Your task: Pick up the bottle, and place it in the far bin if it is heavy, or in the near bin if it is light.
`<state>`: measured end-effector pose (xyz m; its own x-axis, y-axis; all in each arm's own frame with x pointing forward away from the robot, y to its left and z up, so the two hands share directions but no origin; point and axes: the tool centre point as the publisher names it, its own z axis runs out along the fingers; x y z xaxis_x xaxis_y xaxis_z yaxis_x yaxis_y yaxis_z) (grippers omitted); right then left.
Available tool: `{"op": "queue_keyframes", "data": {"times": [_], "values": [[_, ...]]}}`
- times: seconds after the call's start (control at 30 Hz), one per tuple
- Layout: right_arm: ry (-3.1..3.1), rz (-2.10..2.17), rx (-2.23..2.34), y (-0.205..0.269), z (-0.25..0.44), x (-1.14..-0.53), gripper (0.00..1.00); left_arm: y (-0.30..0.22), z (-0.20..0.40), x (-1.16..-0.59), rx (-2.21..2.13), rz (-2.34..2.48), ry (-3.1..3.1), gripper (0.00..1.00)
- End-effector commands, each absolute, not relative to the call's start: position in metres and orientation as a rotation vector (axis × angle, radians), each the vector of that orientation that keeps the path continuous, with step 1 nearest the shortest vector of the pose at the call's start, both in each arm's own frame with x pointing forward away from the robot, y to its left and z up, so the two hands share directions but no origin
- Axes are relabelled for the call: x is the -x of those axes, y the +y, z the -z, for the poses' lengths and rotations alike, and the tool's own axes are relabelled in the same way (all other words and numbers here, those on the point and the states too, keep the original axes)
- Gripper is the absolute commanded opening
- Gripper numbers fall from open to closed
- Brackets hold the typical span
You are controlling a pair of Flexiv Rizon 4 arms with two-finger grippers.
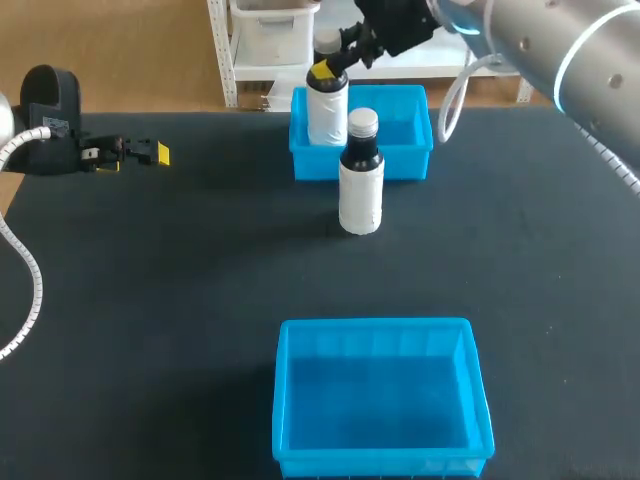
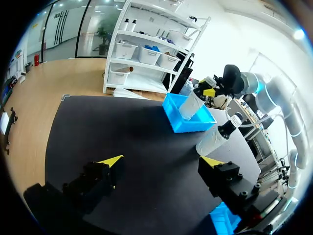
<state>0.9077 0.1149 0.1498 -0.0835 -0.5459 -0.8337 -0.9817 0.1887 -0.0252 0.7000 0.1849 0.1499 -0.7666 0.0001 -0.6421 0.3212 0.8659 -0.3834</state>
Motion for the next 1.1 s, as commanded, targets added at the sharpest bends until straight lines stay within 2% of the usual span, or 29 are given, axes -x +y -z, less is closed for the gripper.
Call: {"op": "queue_keyframes", "data": {"times": [0.03,0.9,1.03,1.1], "values": [[1.715,-0.887,1.548,0.123,-0.148,-0.926,0.0,0.185,-0.15,-0.7,-0.231,0.636,2.374,1.0],[1.761,-0.921,1.549,0.123,-0.122,-0.933,0.01,0.185,-0.15,-0.7,-0.231,0.636,2.374,1.0],[1.766,-0.922,1.547,0.122,-0.12,-0.934,0.06,0.185,-0.15,-0.7,-0.231,0.636,2.374,1.0],[1.77,-0.923,1.548,0.122,-0.119,-0.934,0.15,0.185,-0.15,-0.7,-0.231,0.636,2.374,1.0]]}}
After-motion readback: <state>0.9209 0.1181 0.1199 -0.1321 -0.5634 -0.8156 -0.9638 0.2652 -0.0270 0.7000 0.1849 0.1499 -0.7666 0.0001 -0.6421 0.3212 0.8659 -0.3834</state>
